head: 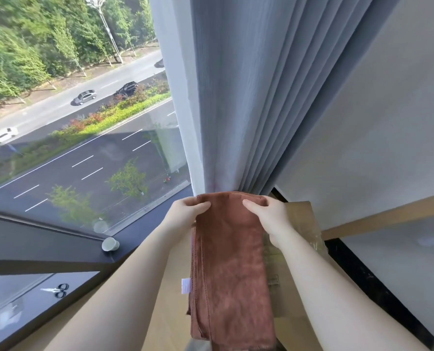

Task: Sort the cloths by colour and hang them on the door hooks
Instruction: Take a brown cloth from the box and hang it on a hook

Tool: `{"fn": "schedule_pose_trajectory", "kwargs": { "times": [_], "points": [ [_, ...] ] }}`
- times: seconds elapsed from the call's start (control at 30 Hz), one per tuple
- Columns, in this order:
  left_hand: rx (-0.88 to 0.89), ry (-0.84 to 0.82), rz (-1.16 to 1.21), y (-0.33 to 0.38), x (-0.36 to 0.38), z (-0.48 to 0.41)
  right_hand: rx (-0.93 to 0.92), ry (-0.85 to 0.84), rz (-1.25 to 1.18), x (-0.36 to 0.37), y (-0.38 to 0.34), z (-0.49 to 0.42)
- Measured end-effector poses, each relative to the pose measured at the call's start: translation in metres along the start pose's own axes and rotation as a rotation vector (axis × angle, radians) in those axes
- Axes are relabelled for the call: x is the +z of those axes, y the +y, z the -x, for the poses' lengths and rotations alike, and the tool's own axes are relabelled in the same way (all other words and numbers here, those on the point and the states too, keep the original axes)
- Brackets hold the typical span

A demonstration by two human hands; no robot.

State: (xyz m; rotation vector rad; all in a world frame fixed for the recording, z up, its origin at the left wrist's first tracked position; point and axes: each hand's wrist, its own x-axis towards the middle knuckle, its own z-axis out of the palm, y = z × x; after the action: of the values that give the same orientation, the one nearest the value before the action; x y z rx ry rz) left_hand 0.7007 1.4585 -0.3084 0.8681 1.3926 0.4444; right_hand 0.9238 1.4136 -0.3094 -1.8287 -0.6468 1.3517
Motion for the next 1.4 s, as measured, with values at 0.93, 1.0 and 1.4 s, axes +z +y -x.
{"fn": "schedule_pose_trajectory", "kwargs": {
  "times": [0.93,1.0,1.4],
  "points": [
    [0.407,-0.067,0.188,0.076,0.150,0.196,-0.416,0.180,-0.255,-0.179,-0.042,0.210],
    [0.457,-0.100,0.166,0.077,0.169,0.214,-0.460,0.229,-0.262,-0.199,-0.039,0.228],
    [0.710,-0.254,-0.141,0.073,0.299,0.317,-0.598,0.548,-0.369,-0.328,0.012,0.346]
  ]
}}
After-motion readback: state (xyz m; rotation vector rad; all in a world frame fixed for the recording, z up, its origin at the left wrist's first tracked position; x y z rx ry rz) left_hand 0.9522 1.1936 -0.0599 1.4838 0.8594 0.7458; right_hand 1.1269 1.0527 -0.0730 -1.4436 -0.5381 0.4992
